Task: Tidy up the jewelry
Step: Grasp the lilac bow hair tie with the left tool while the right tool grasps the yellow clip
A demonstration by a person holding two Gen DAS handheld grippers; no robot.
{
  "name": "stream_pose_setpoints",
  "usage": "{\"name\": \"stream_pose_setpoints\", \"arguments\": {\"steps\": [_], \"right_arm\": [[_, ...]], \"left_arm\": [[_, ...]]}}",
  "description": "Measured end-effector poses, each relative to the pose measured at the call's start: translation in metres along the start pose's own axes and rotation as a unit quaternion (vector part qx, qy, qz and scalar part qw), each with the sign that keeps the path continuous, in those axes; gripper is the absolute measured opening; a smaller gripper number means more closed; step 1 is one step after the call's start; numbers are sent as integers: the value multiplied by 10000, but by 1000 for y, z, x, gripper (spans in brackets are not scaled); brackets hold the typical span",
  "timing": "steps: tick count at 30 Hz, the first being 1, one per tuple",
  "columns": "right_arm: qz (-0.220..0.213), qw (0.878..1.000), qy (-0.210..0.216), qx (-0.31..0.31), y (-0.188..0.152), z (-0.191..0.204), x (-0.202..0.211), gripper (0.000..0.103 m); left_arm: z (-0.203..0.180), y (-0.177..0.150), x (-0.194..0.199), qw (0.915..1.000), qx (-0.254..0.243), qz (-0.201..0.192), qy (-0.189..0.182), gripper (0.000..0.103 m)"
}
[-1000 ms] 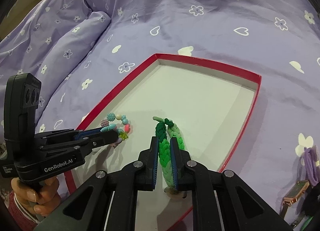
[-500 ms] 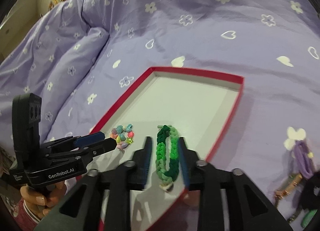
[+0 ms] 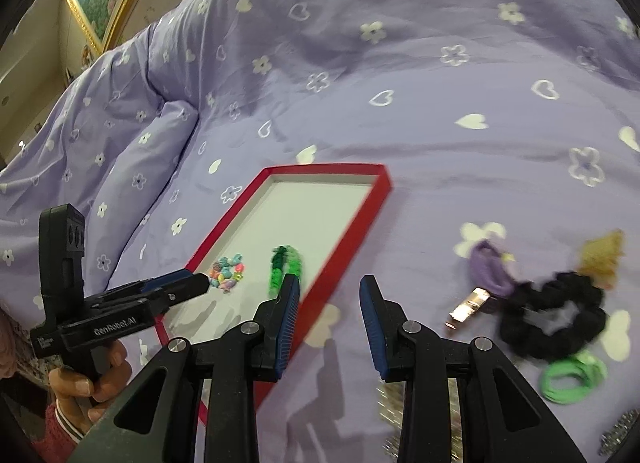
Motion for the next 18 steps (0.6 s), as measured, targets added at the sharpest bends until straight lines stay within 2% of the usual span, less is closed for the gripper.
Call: {"name": "stream_pose_setpoints", "arguments": {"steps": [8,12,18], "right_arm": [[-114,9986,-380,-353,-18,-48,38,40],[-187,9966,-601,-534,-25,-74,56,42],[-274,9930,-877,-744,-31,-108,76,43]], "left_arm": [[-47,-8,0,9991,-325,80,-249,48],[-70,-13,-4,9981,-467,158,-371,51],[-103,-18,-16,9960,-699,309,-452,51]]}}
Point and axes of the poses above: each gripper's, at about its wrist camera, not at the fingertips, and x roughly against the way its jaws point, z to its left, y to its top, the point moved 9 cm from there along -x, roughly the way its jaws point, and after that the axes turned 8 degrees about x, right-handed, at the moved point
